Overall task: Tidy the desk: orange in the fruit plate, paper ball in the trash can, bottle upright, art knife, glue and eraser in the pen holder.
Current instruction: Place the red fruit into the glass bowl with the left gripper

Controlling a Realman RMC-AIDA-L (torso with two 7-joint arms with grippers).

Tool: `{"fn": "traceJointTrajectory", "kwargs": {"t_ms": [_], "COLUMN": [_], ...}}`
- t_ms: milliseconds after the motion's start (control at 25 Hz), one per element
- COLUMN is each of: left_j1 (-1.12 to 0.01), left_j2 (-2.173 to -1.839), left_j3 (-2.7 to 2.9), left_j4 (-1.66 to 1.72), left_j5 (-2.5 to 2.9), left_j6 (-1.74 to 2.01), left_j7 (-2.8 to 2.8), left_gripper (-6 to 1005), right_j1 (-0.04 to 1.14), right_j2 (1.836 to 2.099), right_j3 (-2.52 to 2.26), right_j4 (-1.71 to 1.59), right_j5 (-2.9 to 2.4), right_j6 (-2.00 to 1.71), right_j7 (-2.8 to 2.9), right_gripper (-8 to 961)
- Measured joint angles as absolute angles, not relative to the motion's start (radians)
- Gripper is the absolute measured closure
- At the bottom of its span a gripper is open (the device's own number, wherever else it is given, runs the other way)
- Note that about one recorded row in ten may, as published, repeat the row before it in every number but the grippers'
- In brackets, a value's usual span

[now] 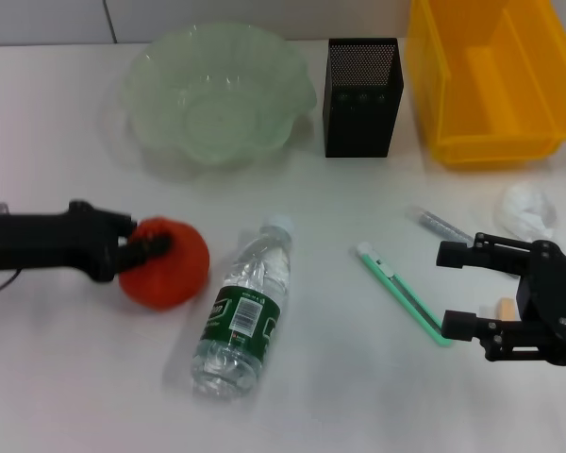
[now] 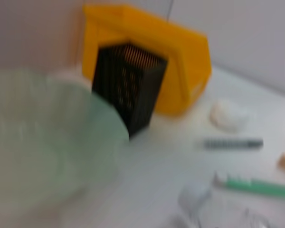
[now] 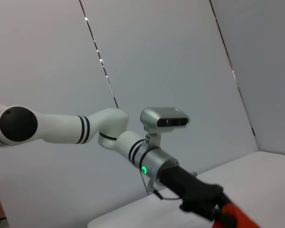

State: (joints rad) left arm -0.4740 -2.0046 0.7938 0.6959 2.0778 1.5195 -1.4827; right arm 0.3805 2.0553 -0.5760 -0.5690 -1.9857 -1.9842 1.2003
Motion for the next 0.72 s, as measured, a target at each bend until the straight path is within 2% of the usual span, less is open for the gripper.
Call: {"fn": "traceJointTrajectory", "kwargs": {"t_ms": [240,440,720], "left_j1": [-0.520,-0.588,-0.728], "left_j2": [-2.026,-2.068,-2.071], "left_j3": [0.734,0.740,0.762], "left_j4": [0.691,0.679,0.510], "left_j5": [1.901,1.780,1.688], "left_j6": [1.511,1.297,0.983], "left_j7": [-1.481,-1.479,-1.425], "left_gripper": [840,868,858], "right_j1": [0.381,0.383,0.392], "right_j2": [2.054,2.058,2.077], "right_j3": [-0.564,-0.559,-0.561], "right_j4": [-0.541,-0.518,-0.487], "right_j5": [-1.977,-1.976,-1.976], "right_j6": [-1.984,-1.971,-1.958], "right_j7": [1.202,1.193,1.185], "right_gripper": [138,138,137]}}
